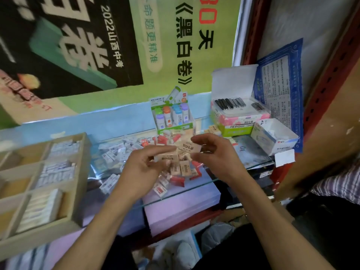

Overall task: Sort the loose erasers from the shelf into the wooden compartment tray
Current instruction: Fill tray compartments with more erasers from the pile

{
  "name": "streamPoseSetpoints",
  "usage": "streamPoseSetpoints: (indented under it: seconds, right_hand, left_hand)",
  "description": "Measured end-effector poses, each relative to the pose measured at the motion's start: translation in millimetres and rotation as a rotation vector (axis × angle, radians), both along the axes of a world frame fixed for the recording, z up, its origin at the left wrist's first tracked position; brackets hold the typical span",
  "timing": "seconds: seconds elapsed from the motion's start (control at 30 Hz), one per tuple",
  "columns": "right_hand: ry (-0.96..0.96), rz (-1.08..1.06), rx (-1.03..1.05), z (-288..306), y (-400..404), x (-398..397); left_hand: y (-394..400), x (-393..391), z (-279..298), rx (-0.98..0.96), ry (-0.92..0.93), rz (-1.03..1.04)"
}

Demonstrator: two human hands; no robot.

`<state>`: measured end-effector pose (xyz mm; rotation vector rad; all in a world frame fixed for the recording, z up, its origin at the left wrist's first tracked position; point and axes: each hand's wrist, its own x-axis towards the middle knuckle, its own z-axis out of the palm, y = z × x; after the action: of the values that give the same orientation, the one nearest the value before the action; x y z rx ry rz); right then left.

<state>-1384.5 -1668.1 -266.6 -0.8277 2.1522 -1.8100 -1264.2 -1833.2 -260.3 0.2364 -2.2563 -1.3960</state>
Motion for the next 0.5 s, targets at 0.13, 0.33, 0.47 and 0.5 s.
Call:
streamPoseSetpoints:
  seconds: [0.13, 0.33, 0.47, 0.5]
  right_hand:
    - [0.012, 0.134, -0.01, 10.8, -22.9, 21.5]
    - [0.097, 0.35, -0.025, 20.2, -67.9, 60.1]
    - [0.171, 0.428, -0.015, 24.2, -99.5, 85.5]
    - [0.215, 0.444, -0.004, 24.7, -107.0, 92.7]
  left_hand:
    - [-16.5, 37.6, 1.4, 0.111, 0.023, 0.042]
    - [-44.1, 87.7, -3.2, 0.14, 0.06, 0.132]
    - [-59.9, 121.5, -9.9, 0.144, 0.147, 0.263]
    - [-63.7, 129.7, -11.1, 0.17, 0.184, 0.31]
